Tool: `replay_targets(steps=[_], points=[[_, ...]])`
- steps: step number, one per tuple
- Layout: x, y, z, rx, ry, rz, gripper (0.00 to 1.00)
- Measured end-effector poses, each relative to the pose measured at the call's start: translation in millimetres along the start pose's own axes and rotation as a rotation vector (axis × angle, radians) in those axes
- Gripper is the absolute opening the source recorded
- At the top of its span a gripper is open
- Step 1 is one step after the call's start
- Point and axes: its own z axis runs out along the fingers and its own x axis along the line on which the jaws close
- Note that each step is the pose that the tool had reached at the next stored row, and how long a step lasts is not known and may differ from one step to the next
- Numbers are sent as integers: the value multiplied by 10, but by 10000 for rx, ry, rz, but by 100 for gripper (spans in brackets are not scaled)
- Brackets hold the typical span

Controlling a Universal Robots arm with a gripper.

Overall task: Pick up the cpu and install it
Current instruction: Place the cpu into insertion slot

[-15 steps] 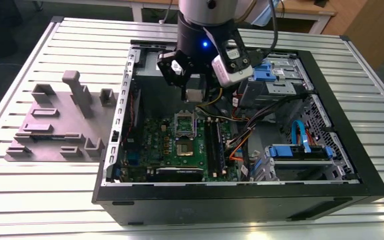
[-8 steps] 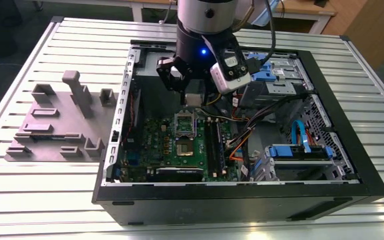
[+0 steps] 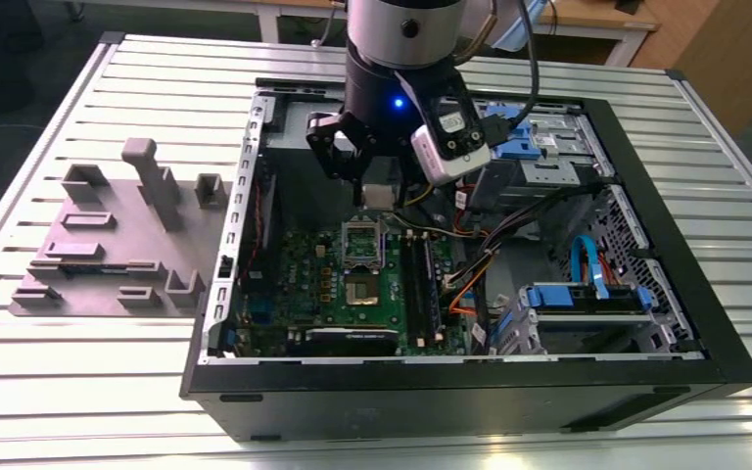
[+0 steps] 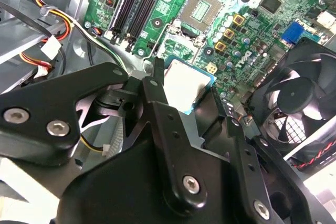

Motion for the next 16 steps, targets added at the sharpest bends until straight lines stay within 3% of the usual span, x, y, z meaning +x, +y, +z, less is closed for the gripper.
replay_targets(steps=[7, 11, 16], points=[[0, 0, 8, -4, 5, 0, 47], [2, -9, 61, 0, 39, 1, 47], [16, -30, 148, 2, 42, -1, 47]])
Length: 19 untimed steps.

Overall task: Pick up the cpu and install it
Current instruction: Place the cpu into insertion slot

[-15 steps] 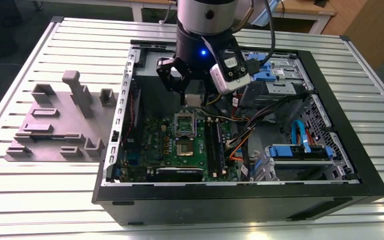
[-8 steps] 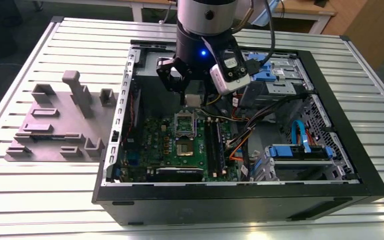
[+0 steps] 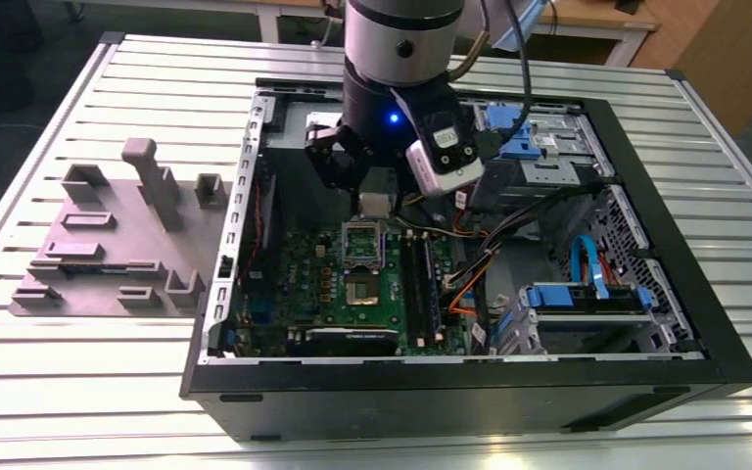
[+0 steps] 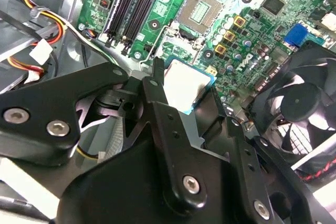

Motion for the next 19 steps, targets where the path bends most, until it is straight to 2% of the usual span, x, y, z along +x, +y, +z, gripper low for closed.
replay_targets(steps=[2, 7, 12, 19], points=[[-1, -45, 34, -1, -1, 2, 47], [7, -77, 123, 1, -3, 83, 47], [6, -100, 213, -1, 70, -412, 47], [4, -191, 337, 1, 73, -432, 47]])
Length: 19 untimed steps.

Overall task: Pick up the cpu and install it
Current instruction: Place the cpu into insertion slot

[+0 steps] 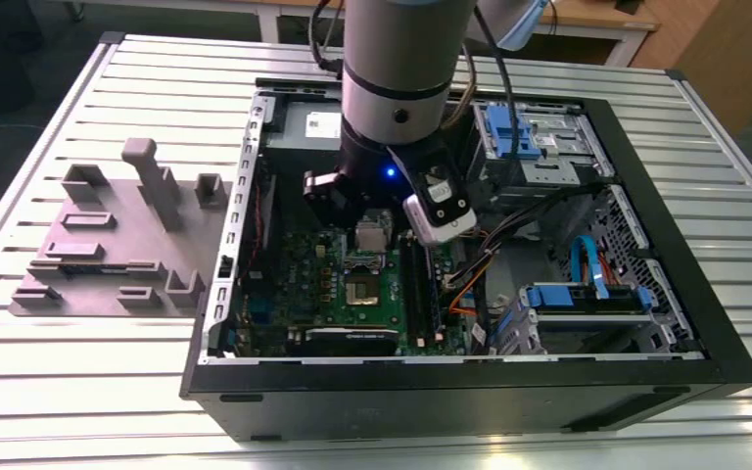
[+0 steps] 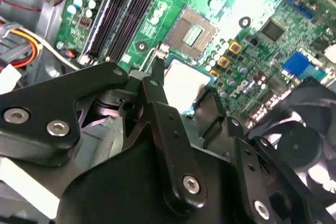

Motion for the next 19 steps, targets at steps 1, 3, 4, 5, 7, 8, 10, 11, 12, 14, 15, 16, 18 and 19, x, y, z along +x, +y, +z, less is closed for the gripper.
replay_targets(steps=[1, 3, 4, 5, 7, 8, 10, 11, 12, 14, 15, 16, 18, 19], points=[[0, -16, 17, 0, 0, 0, 47], [0, -37, 55, -2, -1, 0, 47], [0, -43, 72, -1, 0, 1, 47], [1, -46, 89, 0, 0, 2, 47], [0, -50, 125, 0, 0, 0, 47], [0, -51, 143, 1, 1, 0, 47], [0, -53, 180, 1, 1, 1, 47], [0, -54, 198, 1, 0, 1, 47], [-1, -55, 216, 1, 0, 0, 47], [-1, -57, 252, 0, 0, 0, 47], [-1, -60, 271, 1, 0, 0, 47], [-2, -72, 288, 2, 1, -1, 47], [0, -107, 323, 1, 1, 5, 47], [0, -120, 340, 2, 0, 11, 47]])
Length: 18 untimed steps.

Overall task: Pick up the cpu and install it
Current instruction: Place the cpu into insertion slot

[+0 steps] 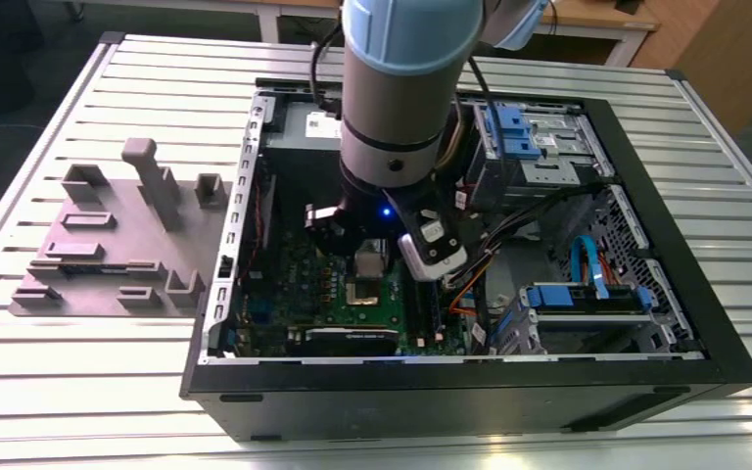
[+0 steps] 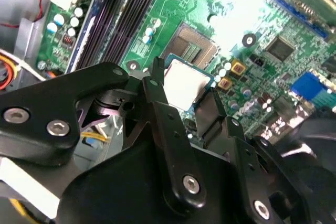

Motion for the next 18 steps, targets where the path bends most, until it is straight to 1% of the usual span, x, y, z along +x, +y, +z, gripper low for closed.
replay_targets(steps=[3, 14, 15, 18], points=[[1, -12, 56, -1, -1, 22, 47], [20, -22, 254, -1, 3, 30, 47], [22, -25, 269, 2, 6, 31, 47], [25, -29, 307, 40, 25, 31, 47]])
